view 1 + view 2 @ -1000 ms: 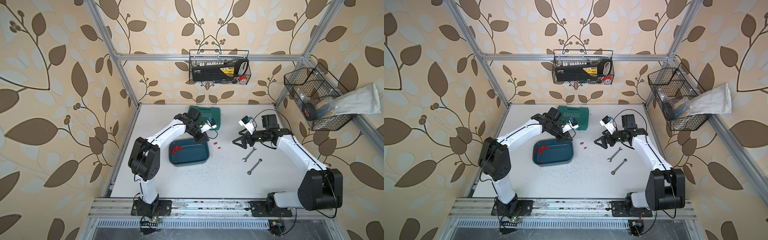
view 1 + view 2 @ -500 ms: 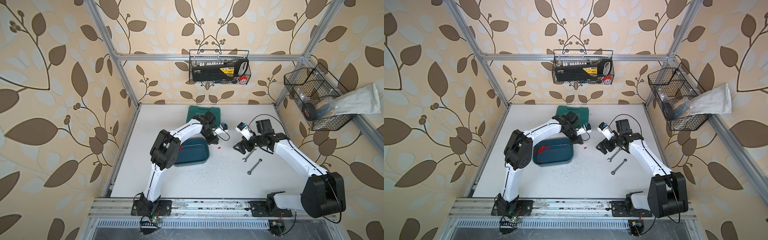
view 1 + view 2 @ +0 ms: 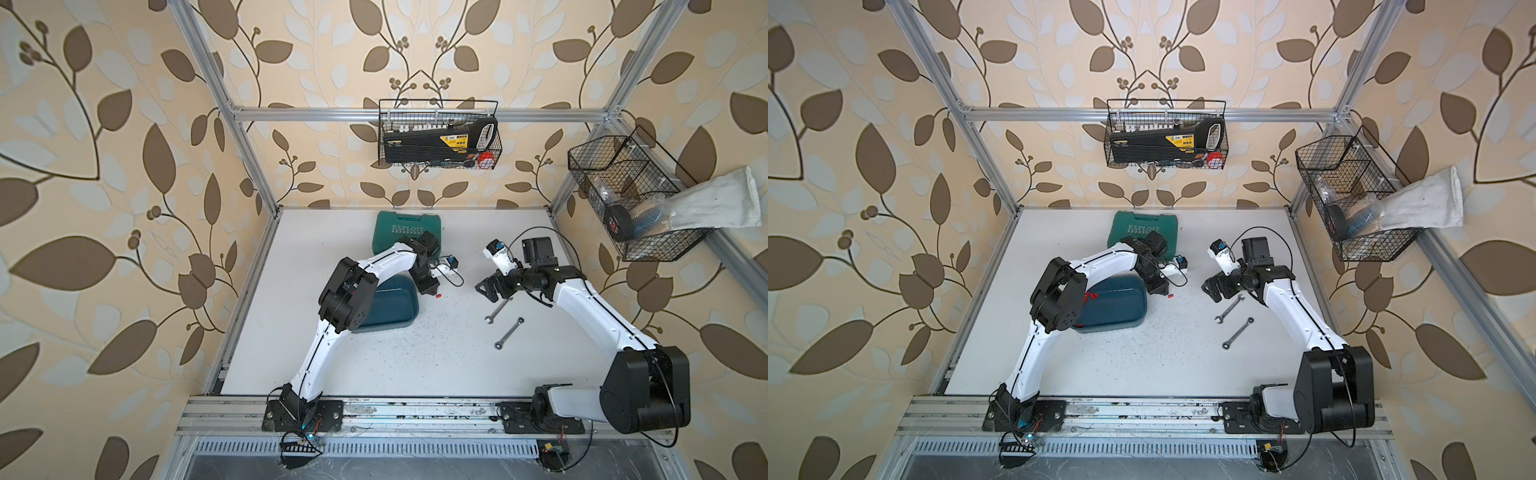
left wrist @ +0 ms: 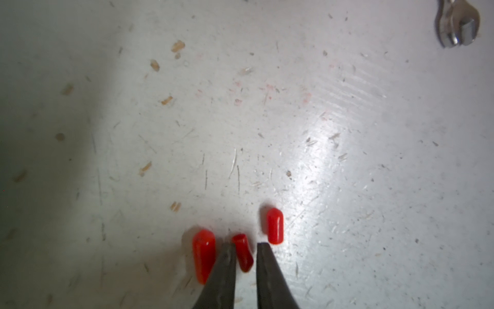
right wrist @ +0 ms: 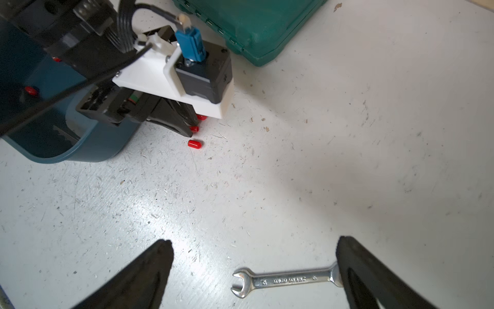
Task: Take the screw protection sleeves out of the storage box
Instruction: Place the screw protection sleeve at the center of the board.
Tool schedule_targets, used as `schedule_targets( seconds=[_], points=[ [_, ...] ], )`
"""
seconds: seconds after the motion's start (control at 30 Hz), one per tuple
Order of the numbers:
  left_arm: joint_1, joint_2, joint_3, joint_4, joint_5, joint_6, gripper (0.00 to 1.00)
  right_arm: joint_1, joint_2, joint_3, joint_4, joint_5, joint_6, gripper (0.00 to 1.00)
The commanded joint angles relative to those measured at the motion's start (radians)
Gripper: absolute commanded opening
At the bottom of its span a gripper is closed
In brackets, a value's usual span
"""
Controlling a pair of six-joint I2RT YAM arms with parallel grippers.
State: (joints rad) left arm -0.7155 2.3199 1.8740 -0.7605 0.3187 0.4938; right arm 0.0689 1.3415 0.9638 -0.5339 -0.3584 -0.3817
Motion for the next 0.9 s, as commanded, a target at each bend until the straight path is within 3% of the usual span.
schedule_targets(
  seconds=[0.0,0.33,0.47,0.63,0.87],
  points=[
    [-0.010,-0.010,0.036,-0.020,-0.010,0.003,0.25,-0.003,-0.015,0.001,0.000,-0.004,0.012,0.99],
    [-0.009,-0.139,-0.006,-0.054,0.021,0.009,0.33,-0.004,-0.022,0.008,-0.005,-0.013,0.010,0.99],
    [-0.003,-0.223,-0.064,-0.106,0.056,0.046,0.34,-0.002,-0.028,0.023,-0.023,-0.074,-0.006,0.99],
    [0.037,-0.370,-0.205,-0.153,0.060,0.086,0.34,0.040,-0.007,0.076,-0.066,-0.136,-0.022,0.99],
    [0.172,-0.607,-0.474,-0.170,-0.047,0.111,0.35,0.124,0.068,0.156,-0.068,-0.223,0.001,0.99]
  ],
)
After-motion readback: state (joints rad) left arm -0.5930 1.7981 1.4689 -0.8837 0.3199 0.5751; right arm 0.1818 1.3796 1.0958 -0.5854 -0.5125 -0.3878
